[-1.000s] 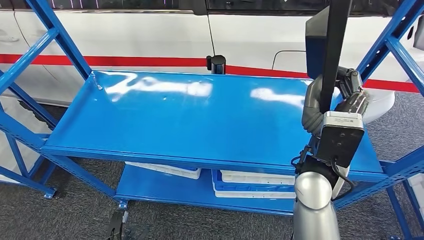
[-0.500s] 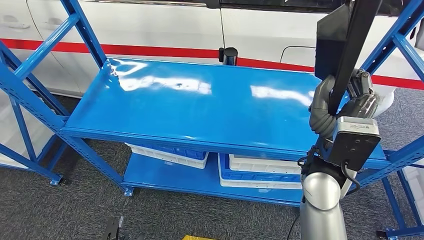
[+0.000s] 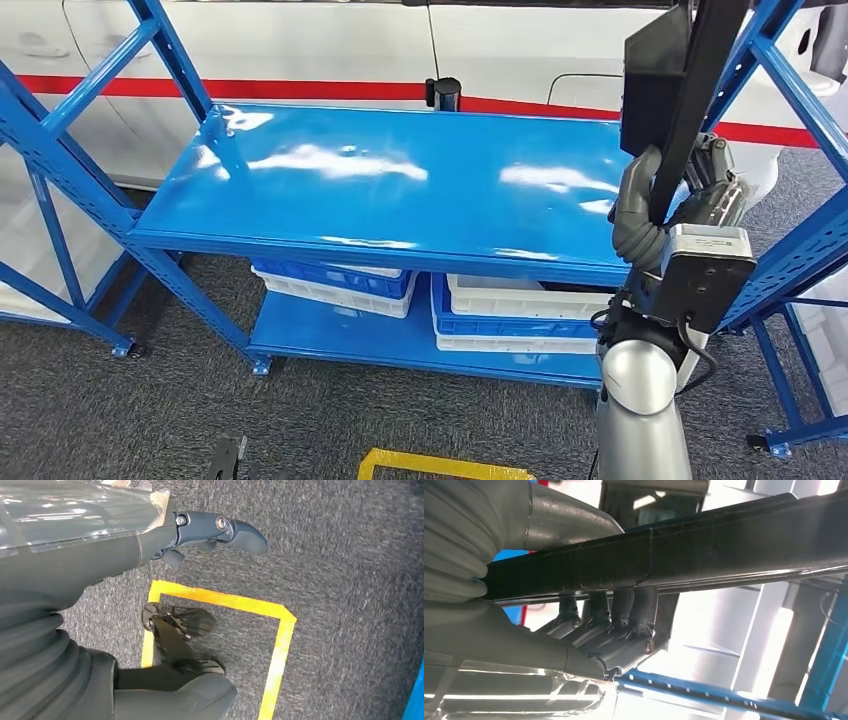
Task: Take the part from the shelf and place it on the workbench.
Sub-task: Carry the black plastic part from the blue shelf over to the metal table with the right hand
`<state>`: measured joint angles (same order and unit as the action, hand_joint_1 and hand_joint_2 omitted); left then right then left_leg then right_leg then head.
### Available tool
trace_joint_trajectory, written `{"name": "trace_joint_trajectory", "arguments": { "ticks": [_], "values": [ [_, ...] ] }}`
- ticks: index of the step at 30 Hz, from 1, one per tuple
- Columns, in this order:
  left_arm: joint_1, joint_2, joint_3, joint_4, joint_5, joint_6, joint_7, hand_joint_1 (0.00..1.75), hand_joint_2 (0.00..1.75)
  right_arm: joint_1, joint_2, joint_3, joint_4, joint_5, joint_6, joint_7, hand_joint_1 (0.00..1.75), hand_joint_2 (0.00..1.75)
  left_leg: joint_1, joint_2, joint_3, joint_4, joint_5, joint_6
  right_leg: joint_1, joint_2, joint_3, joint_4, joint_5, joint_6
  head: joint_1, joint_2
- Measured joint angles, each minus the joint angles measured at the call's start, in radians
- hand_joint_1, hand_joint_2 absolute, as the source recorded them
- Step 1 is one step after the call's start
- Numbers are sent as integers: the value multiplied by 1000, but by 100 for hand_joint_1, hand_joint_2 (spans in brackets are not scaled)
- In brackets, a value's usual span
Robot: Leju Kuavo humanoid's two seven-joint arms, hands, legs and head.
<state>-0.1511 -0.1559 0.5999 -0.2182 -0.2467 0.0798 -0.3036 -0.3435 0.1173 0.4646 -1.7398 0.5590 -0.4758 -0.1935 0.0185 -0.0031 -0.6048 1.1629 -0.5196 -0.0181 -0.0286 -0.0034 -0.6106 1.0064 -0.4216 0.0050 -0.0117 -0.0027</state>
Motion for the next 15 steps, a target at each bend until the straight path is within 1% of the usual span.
{"name": "trace_joint_trajectory", "arguments": {
  "ticks": [1,2,3,4,5,6,7,8,9,10,11,12,13,14,15],
  "values": [
    [0,0,0,0,3,-1,-7,0,175,0,0,0,1,-18,5,-1,175,175,0,-1,52,-76,11,2,1,0,-6,1,7,6,0,0],
    [0,1,0,0,6,-3,-14,0,175,0,0,-1,2,-40,10,-5,175,175,-2,-2,88,-131,14,6,2,-1,-9,0,14,14,1,0],
    [1,1,0,0,9,-4,-22,0,175,1,1,-3,5,-62,16,-11,175,175,-5,-4,104,-159,11,11,4,-1,-12,-1,20,21,1,0],
    [3,1,0,0,10,-4,-28,0,175,2,1,-5,8,-82,22,-18,175,175,-9,-5,104,-167,12,17,5,-2,-13,-2,28,30,2,0],
    [6,1,1,0,13,-2,-34,0,175,3,1,-8,12,-96,28,-25,175,175,-11,-4,96,-168,20,27,6,-2,-15,-5,35,38,3,0],
    [7,1,2,0,13,1,-39,0,175,4,1,-12,17,-107,33,-31,175,175,-12,-2,89,-172,29,38,5,-2,-22,0,32,43,2,0],
    [9,1,2,0,13,4,-45,0,175,6,1,-16,21,-114,39,-37,175,175,-12,1,81,-175,40,50,5,-1,-34,17,15,43,4,0],
    [10,1,3,0,13,7,-51,0,175,7,1,-20,26,-119,45,-41,175,175,-12,4,70,-178,53,61,5,0,-52,55,-17,39,5,0],
    [12,2,5,0,13,9,-57,0,175,8,1,-23,31,-123,51,-44,175,175,-14,5,59,-178,65,69,3,0,-74,114,-61,33,7,0],
    [14,2,6,0,15,10,-63,0,175,10,1,-25,37,-124,57,-46,175,175,-16,6,44,-178,76,73,3,0,-95,182,-102,30,9,0],
    [16,3,8,0,18,10,-69,0,175,12,1,-27,42,-126,63,-47,175,175,-18,6,29,-177,87,75,3,0,-109,244,-129,31,9,0],
    [20,3,11,0,22,10,-74,0,175,15,1,-28,47,-129,69,-49,175,175,-21,7,14,-176,98,76,4,1,-108,281,-138,36,10,0],
    [23,4,14,0,24,8,-78,0,175,18,1,-29,52,-131,74,-49,175,175,-23,7,0,-176,108,75,5,1,-93,288,-131,43,10,0],
    [26,4,17,0,27,6,-82,0,175,21,1,-31,57,-135,78,-51,175,175,-25,6,-12,-176,119,74,7,0,-57,252,-113,48,10,0],
    [30,5,21,0,29,3,-86,0,175,23,3,-31,61,-138,81,-52,175,175,-27,6,-22,-175,128,72,9,0,-5,188,-96,50,10,0]
  ]
}}
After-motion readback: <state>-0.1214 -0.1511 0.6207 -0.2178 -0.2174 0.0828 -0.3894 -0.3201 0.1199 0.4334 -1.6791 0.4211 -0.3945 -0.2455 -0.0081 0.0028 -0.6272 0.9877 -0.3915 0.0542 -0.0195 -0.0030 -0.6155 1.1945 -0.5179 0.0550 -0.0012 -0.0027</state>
